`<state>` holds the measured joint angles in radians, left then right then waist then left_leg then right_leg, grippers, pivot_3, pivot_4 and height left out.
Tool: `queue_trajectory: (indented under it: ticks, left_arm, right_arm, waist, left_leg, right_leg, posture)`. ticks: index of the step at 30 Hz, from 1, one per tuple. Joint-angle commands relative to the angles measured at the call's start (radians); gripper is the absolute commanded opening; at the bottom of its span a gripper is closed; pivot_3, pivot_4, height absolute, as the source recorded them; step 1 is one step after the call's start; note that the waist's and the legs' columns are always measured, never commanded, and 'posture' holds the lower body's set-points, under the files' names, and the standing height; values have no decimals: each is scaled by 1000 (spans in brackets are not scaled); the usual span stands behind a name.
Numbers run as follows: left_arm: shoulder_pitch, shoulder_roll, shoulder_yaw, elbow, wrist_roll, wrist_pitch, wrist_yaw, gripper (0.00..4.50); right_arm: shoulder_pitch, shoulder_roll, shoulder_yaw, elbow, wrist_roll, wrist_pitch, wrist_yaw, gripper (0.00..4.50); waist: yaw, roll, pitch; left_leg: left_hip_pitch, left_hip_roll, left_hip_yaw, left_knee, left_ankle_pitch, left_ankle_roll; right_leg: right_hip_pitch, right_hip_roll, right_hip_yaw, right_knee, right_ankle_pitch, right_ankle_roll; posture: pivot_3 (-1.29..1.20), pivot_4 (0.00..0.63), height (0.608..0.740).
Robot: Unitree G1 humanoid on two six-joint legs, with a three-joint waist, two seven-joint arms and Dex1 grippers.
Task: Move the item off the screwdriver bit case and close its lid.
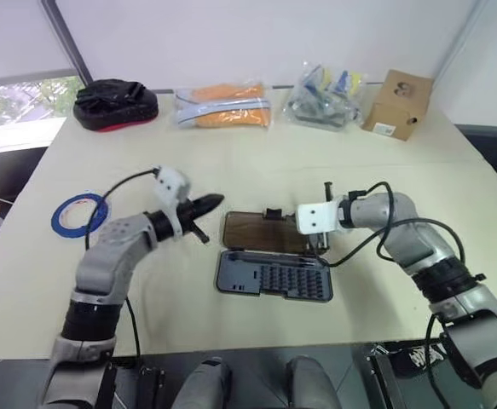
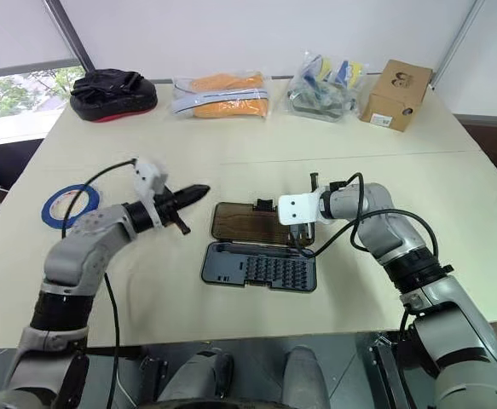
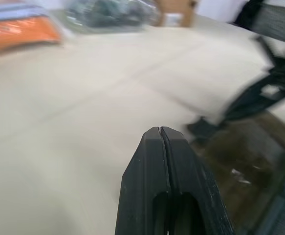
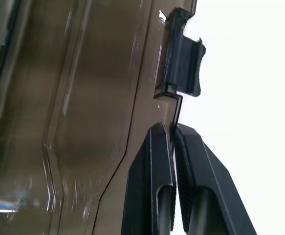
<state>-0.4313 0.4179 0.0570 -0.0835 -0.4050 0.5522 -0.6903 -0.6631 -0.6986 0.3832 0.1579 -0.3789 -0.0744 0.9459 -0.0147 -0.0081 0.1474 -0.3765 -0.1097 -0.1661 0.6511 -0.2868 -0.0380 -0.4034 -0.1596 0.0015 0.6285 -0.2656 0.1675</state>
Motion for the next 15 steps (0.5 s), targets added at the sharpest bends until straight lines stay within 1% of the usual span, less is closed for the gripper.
queue_trajectory:
  ticks: [1,7,11,15]
  left_arm:
    - [-2,19,38,58,8,-45,3,0]
    - [-29,38,46,236,38,-122,-9,0]
    - [-37,34,19,330,68,-173,-35,0]
    - [-55,18,-35,426,110,-221,-84,0]
  right_arm:
    - [4,-19,-15,-52,-43,-20,-37,58]
    - [6,-21,-24,-112,-47,-27,-41,58]
    - [10,-28,-30,-151,-43,-20,-32,58]
    - [25,-46,-46,-195,-32,-9,-22,58]
  waist:
    - [0,0,0]
    - [1,0,1]
    - [1,0,1]
    - [2,0,1]
  left_leg:
    - [0,0,0,0,0,0]
    - [0,0,0,-1,0,0]
    - [0,0,0,-1,0,0]
    - [0,0,0,-1,0,0]
  right_leg:
    - [0,0,0,0,0,0]
    - [-1,0,0,0,0,0]
    - [-1,0,0,0,0,0]
    - [-1,0,0,0,0,0]
  posture:
    - [0,150,740]
    - [0,150,740]
    - [0,150,740]
    - [0,150,740]
